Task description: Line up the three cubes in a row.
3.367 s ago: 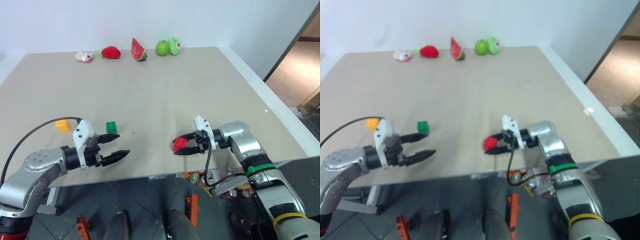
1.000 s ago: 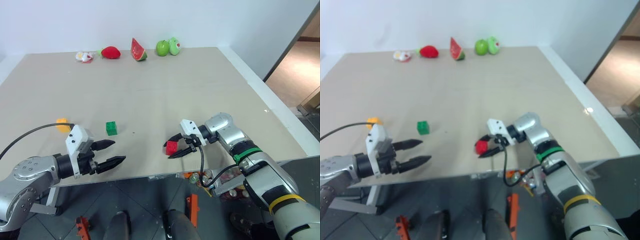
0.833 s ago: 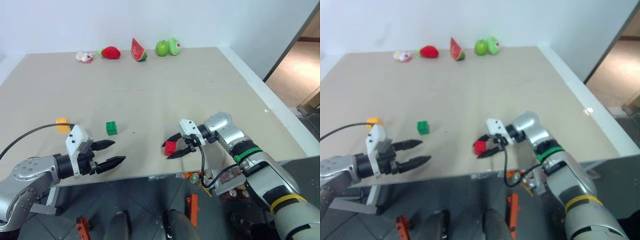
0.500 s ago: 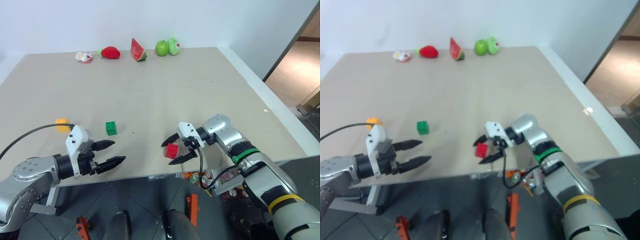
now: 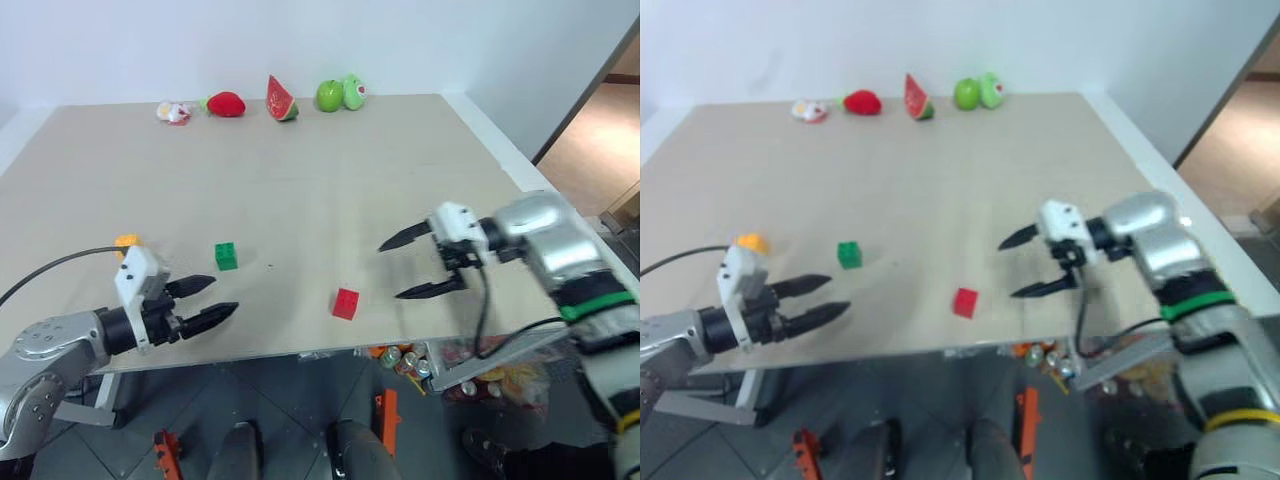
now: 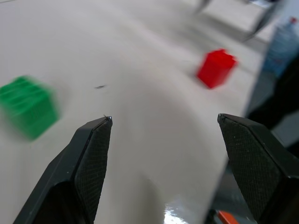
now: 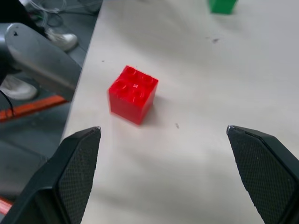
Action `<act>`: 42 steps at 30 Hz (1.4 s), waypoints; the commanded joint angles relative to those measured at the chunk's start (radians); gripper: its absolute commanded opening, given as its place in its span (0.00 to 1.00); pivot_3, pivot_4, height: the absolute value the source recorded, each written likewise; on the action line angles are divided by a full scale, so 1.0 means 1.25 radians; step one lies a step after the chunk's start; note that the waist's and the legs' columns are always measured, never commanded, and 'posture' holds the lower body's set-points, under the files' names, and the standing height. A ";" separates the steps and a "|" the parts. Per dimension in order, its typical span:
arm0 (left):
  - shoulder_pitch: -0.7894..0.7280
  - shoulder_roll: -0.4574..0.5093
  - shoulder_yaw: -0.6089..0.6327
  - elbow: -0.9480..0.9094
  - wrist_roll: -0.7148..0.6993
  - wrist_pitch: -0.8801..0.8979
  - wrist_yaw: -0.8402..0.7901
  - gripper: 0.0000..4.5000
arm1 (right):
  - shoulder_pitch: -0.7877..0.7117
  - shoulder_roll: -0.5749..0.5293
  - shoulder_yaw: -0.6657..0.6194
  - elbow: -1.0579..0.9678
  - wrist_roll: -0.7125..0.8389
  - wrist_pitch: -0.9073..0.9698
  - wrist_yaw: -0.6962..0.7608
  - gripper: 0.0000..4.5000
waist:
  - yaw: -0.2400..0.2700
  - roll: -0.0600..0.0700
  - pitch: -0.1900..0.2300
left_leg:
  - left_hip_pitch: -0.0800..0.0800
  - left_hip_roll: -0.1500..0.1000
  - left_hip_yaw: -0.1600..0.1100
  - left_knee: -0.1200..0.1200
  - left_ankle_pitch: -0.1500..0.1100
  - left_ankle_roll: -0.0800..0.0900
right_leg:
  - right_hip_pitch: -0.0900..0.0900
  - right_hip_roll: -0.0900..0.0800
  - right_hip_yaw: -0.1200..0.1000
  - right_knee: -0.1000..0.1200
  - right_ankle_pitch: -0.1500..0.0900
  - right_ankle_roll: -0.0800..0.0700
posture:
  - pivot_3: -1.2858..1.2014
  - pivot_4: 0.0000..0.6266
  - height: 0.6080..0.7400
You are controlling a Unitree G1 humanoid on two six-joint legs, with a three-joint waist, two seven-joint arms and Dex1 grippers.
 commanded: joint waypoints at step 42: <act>-0.535 -0.102 -0.232 0.829 0.382 -0.362 -0.295 0.83 | 0.251 0.293 -0.297 -0.463 0.014 0.424 -0.469 1.00 | 0.007 -0.001 -0.001 | -0.003 0.000 -0.001 0.005 0.000 0.000 | 0.000 0.003 0.003 0.001 0.005 0.002 | 0.52 0.24 1.00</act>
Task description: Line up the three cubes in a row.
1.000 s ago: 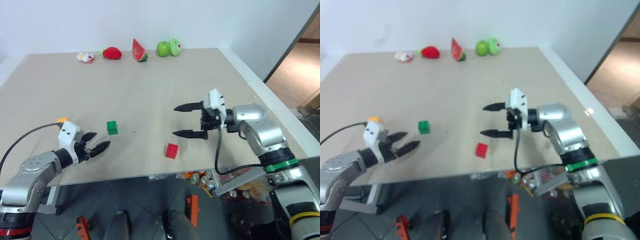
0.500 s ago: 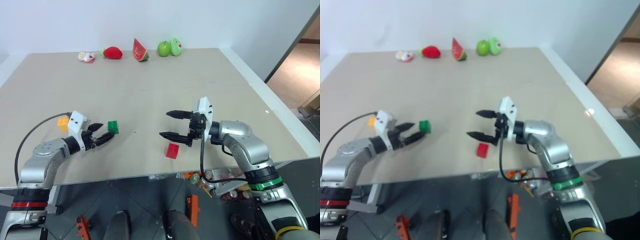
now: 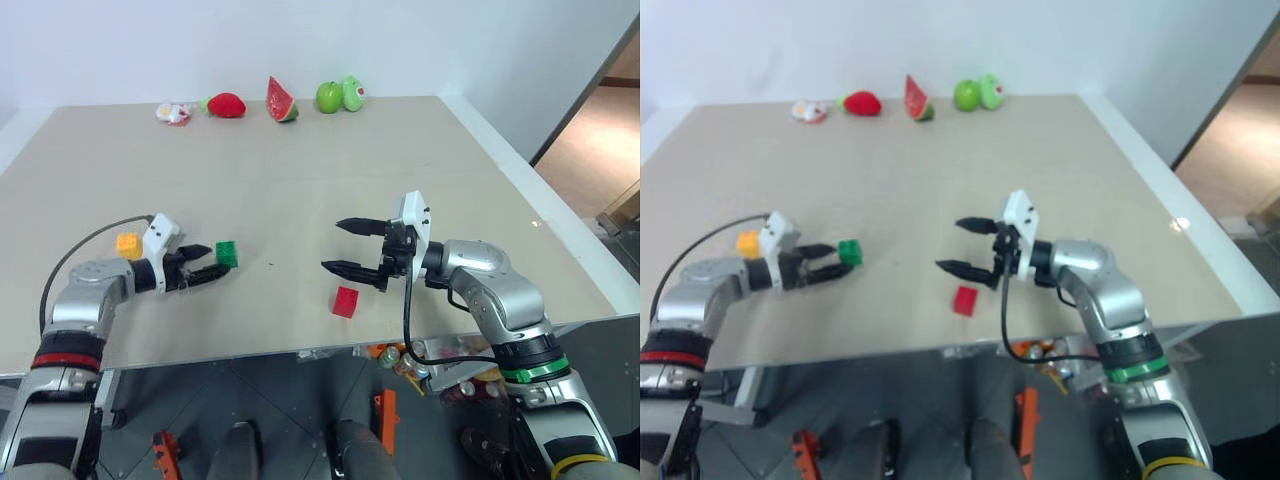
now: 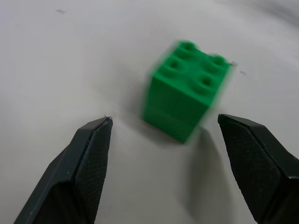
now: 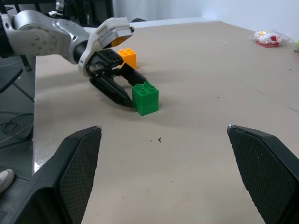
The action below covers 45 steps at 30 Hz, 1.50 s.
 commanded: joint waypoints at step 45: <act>0.069 -0.027 -0.155 -0.308 0.038 -0.010 -0.186 0.29 | 0.075 -0.181 -0.138 0.054 -0.004 -0.027 0.199 1.00 | 0.001 0.000 0.000 | 0.001 0.000 0.001 0.001 0.000 0.001 | 0.000 0.000 0.001 0.000 -0.001 0.001 | 0.52 0.24 1.00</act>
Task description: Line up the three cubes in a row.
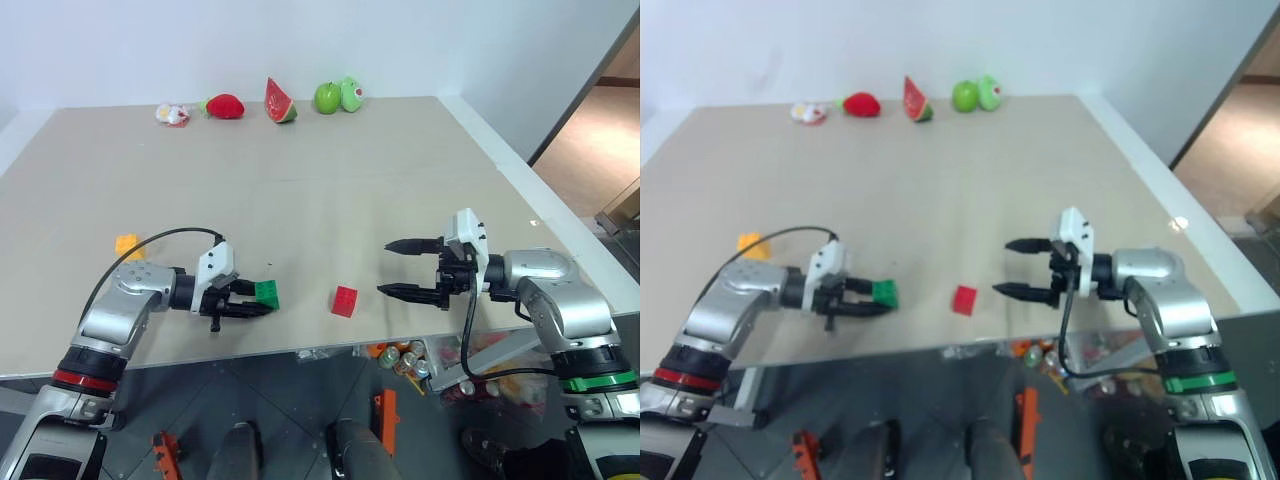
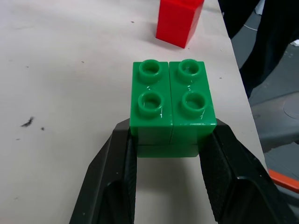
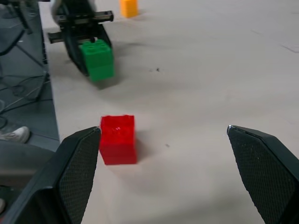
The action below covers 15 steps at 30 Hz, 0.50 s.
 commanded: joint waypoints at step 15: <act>-0.101 -0.070 -0.061 0.101 0.034 -0.072 -0.042 0.29 | 0.026 -0.004 -0.054 -0.068 0.022 0.021 -0.062 1.00 | 0.000 0.000 0.000 | -0.001 0.000 0.000 0.000 0.000 0.000 | 0.000 0.000 0.000 0.000 0.000 0.000 | 0.52 0.24 1.00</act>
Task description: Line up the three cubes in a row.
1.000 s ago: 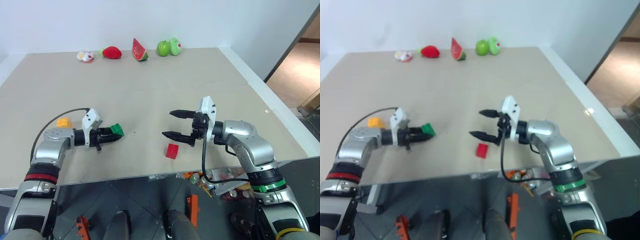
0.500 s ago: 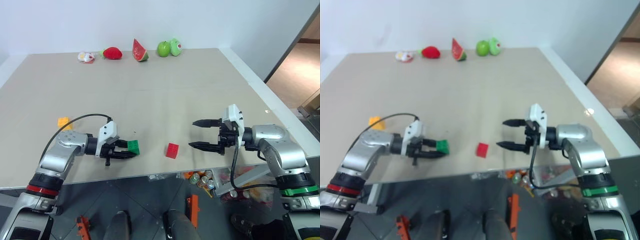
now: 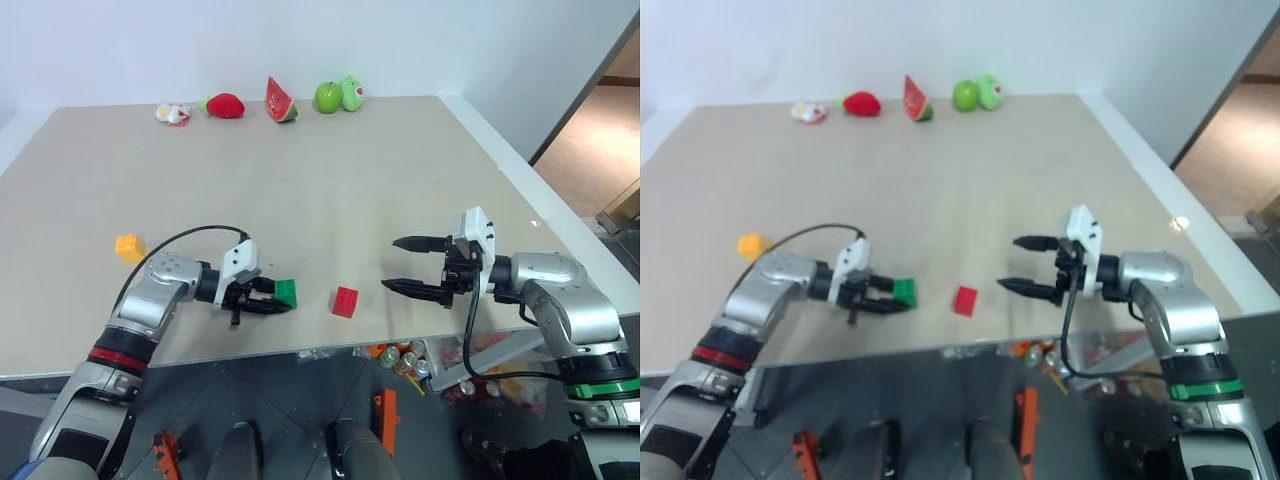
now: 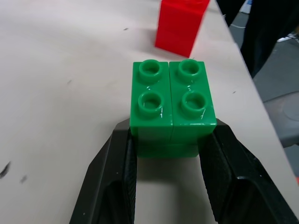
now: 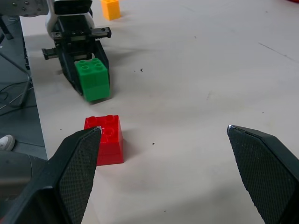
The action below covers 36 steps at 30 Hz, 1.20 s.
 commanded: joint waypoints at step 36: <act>0.351 0.255 0.313 -0.282 -0.078 0.097 0.139 0.99 | -0.126 0.056 0.008 0.015 -0.001 -0.026 -0.023 1.00 | -0.014 0.001 0.001 | 0.001 0.001 0.001 0.003 -0.001 0.001 | -0.001 -0.001 0.001 0.000 0.002 -0.001 | 0.52 0.24 1.00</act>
